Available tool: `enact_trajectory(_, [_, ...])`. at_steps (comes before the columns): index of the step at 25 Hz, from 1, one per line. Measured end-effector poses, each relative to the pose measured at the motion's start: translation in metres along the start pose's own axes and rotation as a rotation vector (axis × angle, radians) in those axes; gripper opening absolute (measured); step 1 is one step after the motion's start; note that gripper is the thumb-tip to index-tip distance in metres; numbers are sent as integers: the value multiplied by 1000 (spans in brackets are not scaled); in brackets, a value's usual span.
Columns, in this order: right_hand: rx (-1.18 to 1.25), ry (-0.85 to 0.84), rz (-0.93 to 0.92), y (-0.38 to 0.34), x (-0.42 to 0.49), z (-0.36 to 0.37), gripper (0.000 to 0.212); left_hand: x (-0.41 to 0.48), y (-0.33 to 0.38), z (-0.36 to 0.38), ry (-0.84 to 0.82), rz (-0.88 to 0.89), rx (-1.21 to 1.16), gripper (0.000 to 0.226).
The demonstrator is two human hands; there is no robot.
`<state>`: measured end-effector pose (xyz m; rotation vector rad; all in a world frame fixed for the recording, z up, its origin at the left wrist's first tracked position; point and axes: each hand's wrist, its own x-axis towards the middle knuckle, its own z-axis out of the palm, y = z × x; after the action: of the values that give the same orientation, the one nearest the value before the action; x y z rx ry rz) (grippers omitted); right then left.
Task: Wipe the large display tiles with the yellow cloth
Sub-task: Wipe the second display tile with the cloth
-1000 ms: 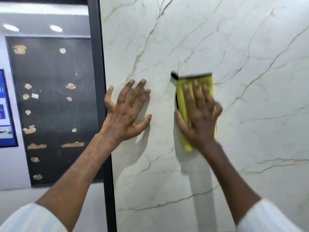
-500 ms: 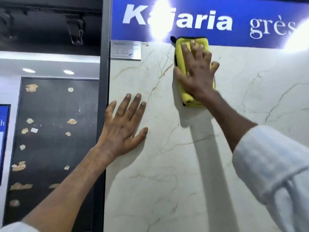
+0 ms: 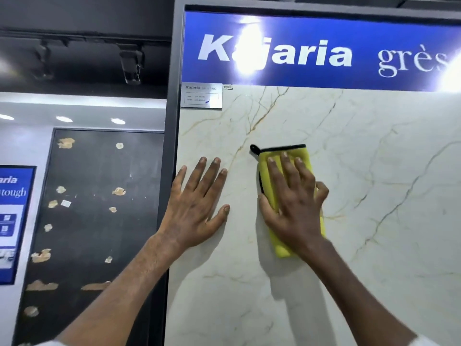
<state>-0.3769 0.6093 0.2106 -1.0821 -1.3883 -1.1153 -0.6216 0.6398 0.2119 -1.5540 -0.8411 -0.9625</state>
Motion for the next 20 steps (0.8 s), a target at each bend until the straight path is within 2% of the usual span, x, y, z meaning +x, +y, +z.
enact_trajectory(7, [33,-79,19,-14,184,-11,81,-5,0,-1,-9,14,-30,74])
enact_trajectory(14, [2,35,-131,-19,111,6,77,-11,4,2,15,-1,-2,71])
enact_trajectory(20, [-2,-73,-67,-31,198,-7,80,-14,11,6,72,-43,-23,70])
